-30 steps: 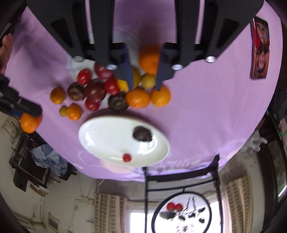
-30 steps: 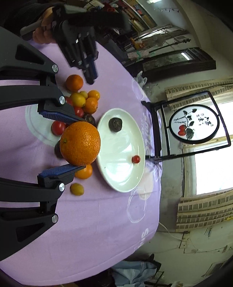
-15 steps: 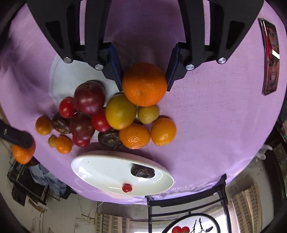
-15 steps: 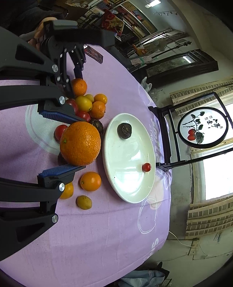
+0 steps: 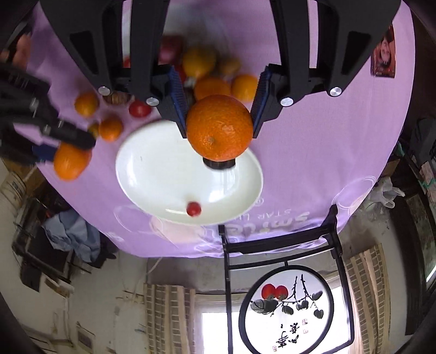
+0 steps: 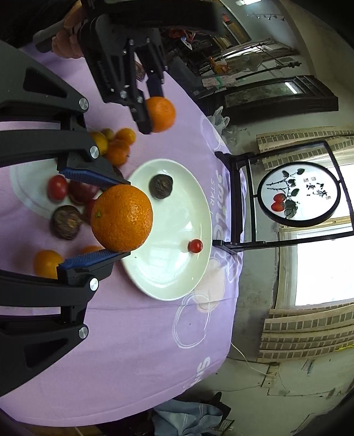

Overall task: Organize fruits
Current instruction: 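Place an orange with left tool while right tool places another orange on plate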

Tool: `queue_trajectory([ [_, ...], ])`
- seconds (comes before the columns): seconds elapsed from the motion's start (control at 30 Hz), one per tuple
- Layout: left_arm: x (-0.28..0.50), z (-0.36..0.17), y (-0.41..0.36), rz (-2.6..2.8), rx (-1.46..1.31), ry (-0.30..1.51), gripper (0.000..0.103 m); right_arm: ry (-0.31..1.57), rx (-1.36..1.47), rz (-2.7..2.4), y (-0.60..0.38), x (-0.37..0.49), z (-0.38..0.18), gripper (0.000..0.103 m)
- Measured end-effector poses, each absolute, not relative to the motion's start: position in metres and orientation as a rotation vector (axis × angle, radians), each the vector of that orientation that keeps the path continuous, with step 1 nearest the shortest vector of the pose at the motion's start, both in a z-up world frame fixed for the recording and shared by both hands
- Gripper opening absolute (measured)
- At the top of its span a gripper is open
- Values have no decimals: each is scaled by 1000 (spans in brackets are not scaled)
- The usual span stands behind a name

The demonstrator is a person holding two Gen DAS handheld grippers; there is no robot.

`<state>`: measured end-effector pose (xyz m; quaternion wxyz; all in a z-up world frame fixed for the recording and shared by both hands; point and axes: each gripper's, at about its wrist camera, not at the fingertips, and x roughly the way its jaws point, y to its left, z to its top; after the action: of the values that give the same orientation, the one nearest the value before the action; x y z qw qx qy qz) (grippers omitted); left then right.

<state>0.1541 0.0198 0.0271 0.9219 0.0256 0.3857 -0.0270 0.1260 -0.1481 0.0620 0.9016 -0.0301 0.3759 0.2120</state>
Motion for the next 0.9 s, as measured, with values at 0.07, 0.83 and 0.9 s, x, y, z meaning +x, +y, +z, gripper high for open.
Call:
queue_trajectory([
  [0.07,179,27,14,-56,19,797,43,792,-76,431,-140,140,54,44],
  [0.83,227,3,10,-9,-66,854,82,840,-21,420,-151,172,30,68],
  [0.9,212,6,20,8,-72,843,83,835,-31,418,-151,163,32,69],
])
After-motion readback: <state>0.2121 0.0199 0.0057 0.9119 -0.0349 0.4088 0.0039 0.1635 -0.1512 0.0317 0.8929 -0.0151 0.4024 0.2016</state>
